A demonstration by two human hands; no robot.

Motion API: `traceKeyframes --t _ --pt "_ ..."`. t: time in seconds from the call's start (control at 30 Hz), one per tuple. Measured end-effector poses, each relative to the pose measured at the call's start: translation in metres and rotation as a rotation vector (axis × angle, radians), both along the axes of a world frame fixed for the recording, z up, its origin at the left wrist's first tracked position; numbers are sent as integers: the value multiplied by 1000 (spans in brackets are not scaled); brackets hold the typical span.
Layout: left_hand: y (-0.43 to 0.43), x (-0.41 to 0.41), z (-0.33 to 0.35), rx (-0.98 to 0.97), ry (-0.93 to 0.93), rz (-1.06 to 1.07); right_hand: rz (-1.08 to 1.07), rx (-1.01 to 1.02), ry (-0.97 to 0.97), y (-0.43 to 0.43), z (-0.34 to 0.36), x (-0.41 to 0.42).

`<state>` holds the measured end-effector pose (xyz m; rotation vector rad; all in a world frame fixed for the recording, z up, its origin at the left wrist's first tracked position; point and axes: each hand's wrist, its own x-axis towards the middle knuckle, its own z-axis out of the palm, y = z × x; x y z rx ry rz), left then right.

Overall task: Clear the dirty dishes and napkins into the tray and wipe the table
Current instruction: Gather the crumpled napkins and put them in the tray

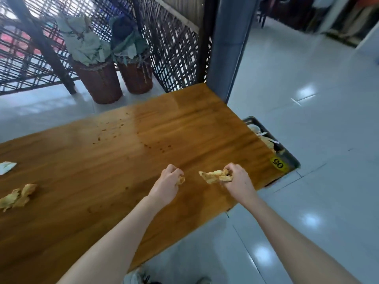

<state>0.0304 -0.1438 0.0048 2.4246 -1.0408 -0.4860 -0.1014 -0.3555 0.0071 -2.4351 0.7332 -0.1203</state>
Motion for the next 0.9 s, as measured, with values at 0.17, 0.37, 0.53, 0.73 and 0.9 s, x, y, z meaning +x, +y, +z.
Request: traceKeyframes --t 0.17,0.37,0.53,0.73,0.9 --pt "-54 -9 1 5 -9 -62 -61 8 11 -48 1 -22" --pt "-115 -1 -10 21 -30 -136 -103 79 27 -98 -9 -35" --pt "-178 18 -22 -1 1 -122 -126 65 21 -156 -11 -25" --pt "-260 35 -26 -30 72 -129 -182 44 36 -231 -2 -7" --pt "-315 46 -21 -11 117 -138 -224 33 30 -283 -7 -4"
